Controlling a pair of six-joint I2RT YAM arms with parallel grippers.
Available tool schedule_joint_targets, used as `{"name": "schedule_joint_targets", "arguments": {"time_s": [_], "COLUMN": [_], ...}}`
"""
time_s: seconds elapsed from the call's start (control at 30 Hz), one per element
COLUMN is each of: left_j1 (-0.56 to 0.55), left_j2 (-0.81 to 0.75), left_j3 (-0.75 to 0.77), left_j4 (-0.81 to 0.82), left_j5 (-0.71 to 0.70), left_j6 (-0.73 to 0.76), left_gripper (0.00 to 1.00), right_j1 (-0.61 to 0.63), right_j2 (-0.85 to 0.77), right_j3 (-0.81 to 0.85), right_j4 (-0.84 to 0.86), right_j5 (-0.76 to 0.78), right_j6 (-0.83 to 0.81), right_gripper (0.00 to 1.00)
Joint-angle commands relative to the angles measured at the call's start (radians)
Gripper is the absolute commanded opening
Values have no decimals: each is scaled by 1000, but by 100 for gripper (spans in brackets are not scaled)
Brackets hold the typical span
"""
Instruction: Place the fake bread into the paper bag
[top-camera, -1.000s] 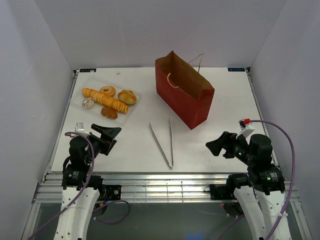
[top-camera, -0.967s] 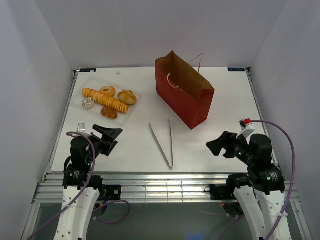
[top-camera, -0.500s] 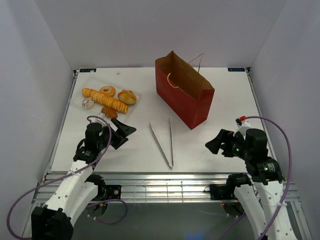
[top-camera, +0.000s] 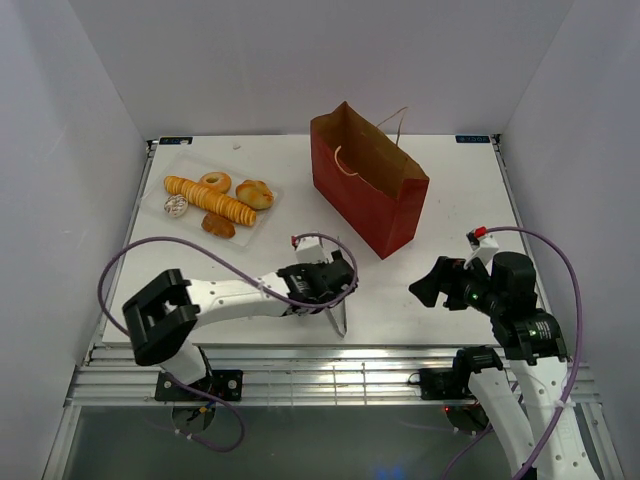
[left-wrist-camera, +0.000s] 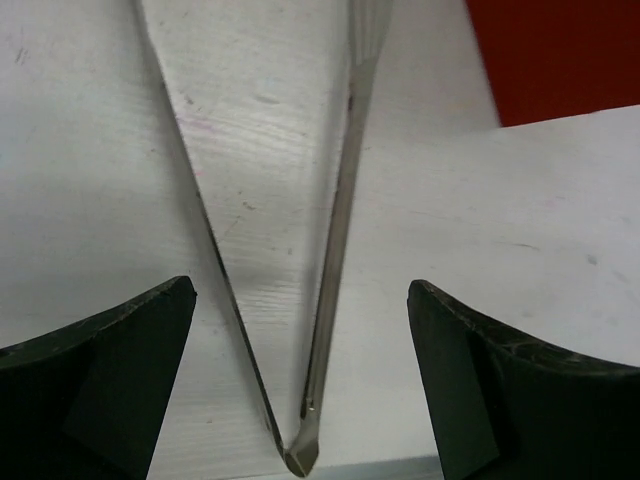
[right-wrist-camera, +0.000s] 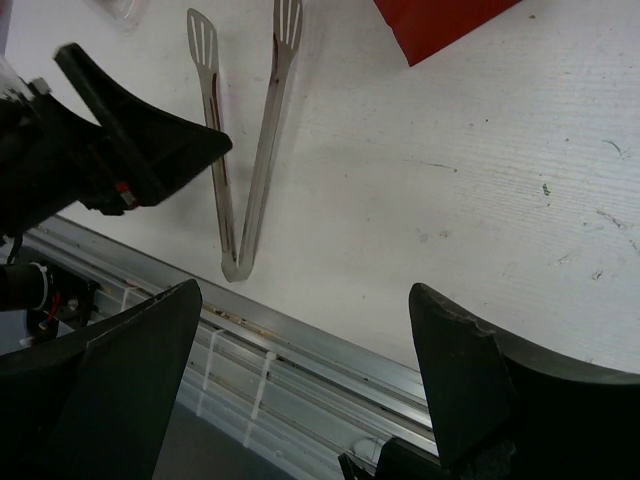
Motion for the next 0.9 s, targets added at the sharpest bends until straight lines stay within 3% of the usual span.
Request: {"name": "schedule_joint_targets", "arguments": {"time_s": [0.0,0.1,0.23,0.4,0.77,0.87], "left_j1": [-81,-159,-198,-196,-199,-199], "left_j2": [140,268,392,440,514,500], "left_j3": [152,286,371,369,288,253], "left_j4": [-318,-503,-599,-610,-612,-607], "left_j5": [-303,-378,-357,-368,-569,-589], "left_j6": [-178,-315,-385,-434,-575,-635], "left_gripper": [98,98,98,98,98,93], "right_j1": [4,6,6,6,6,6], "right_j2": [-15,-24,-35,-44,-52,-57], "right_j3": [46,47,36,33,31,30], "right_j4": [12,18,27,26,42,39], "right_j5": [-17,-33,-37,-33,-54,-50], "right_j6": [-23,-16,-11,-11,-2,-2], "right_gripper": [90,90,90,90,90,90]}}
